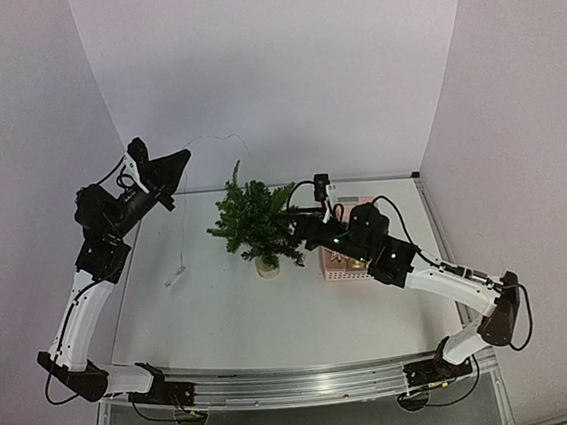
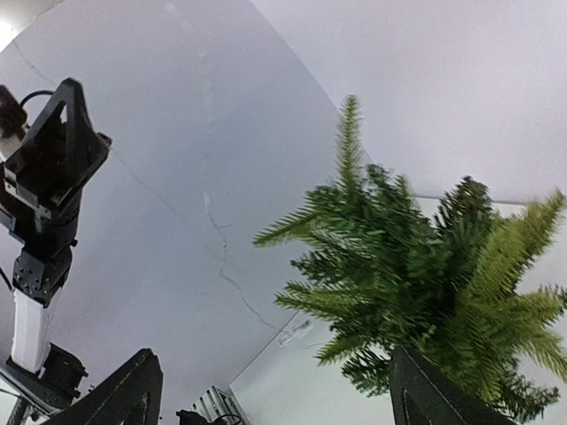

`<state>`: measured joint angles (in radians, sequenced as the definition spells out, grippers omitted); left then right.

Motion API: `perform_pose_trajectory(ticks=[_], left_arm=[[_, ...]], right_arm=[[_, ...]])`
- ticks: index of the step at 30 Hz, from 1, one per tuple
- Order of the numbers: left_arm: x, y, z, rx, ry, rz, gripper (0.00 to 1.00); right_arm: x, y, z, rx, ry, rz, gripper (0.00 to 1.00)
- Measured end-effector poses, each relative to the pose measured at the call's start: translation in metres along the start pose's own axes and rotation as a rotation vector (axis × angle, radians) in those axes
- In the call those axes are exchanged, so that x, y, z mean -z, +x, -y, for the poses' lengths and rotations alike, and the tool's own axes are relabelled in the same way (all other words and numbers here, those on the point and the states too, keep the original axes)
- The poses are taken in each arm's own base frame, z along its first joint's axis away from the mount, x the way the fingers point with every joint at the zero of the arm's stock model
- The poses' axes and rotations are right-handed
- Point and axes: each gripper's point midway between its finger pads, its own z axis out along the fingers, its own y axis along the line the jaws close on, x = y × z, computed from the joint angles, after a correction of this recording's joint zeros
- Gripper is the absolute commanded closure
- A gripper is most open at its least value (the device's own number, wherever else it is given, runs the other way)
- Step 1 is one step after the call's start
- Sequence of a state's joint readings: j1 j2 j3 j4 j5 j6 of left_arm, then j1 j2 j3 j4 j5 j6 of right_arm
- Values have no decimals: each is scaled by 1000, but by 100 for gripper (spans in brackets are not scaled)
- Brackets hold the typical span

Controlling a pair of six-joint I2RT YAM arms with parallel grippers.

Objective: Decorate the small christmas tree

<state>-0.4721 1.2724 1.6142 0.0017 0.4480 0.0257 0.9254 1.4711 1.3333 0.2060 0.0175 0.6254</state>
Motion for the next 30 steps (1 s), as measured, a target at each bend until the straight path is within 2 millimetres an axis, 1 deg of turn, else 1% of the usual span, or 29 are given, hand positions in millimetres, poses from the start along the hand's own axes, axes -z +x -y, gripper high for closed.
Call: perform_pose_trajectory(ticks=[2,4,6,10,12,14,18,20,22,27,30], left_arm=[[0,0,-1,1,-6,-1,100],[0,1,-2,1,-13,-3,100],[0,1,-4,-2,-21,-3,100],[1,1,-4,-9,-25,-4,100],[1,3,-4,-14,-24,-7,100],[2,6,-3,-17,-24,-14,100],[1,12,-3,-15,-20,-23,100],[1,13,-1,-11,-11,-26,100],[1,13,0,-5,-5,-26,100],[1,14,0,15,-7,-30,100],[2,14,-2,16,-18,-42,100]], right_arm=[[-12,-4,-17,55,-39,-11,14],[-25,-4,-26,97,-65,-27,14],[-36,3,-26,126,-62,-49,14],[-52,15,-11,157,-12,-81,14],[-56,15,-3,170,24,-79,16],[-56,11,0,180,46,-64,18],[-56,-2,-3,193,63,-24,21],[-56,-3,-6,199,49,-27,23],[-56,-2,-13,206,17,-41,25],[-60,1,-42,223,-115,-85,25],[-63,8,-53,229,-165,-112,26]])
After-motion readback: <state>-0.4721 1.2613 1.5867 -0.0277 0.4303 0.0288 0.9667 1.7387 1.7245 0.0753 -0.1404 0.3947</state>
